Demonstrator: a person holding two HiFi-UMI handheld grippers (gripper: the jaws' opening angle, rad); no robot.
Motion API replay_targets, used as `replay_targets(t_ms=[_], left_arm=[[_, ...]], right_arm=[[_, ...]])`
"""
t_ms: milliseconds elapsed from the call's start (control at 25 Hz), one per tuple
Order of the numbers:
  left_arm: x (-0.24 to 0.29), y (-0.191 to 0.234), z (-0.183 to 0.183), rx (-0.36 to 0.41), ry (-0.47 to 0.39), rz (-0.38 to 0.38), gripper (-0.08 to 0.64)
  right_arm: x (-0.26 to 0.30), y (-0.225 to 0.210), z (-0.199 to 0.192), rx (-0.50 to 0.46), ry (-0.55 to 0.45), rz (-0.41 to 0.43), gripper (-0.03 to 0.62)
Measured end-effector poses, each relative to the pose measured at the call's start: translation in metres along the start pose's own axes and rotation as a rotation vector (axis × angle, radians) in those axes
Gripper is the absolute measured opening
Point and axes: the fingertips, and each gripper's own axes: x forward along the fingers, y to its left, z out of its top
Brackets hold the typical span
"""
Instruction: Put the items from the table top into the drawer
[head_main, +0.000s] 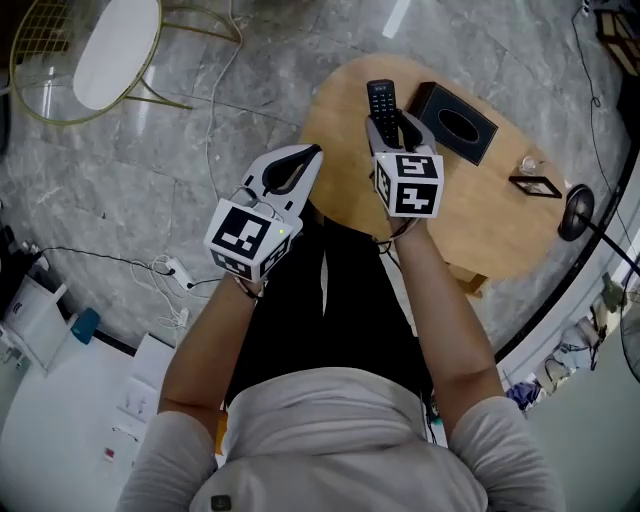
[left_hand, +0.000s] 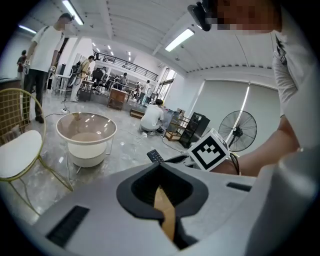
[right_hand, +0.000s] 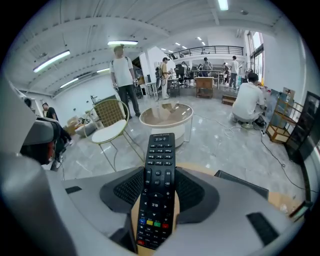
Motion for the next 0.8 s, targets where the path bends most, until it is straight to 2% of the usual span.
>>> replay_targets(t_ms=[480, 800], left_arm=[[-0.130, -0.074, 0.093, 0.130, -0.107, -0.031, 0.009], [-0.210, -0.123, 0.134, 0.208, -0.183, -0.087, 0.009]], right_arm=[[-0.182, 0.070, 0.077, -0.050, -0.166, 0.017, 0.210], [-0.289, 0.141, 0.098, -0.151, -0.273, 0.041, 0.210]])
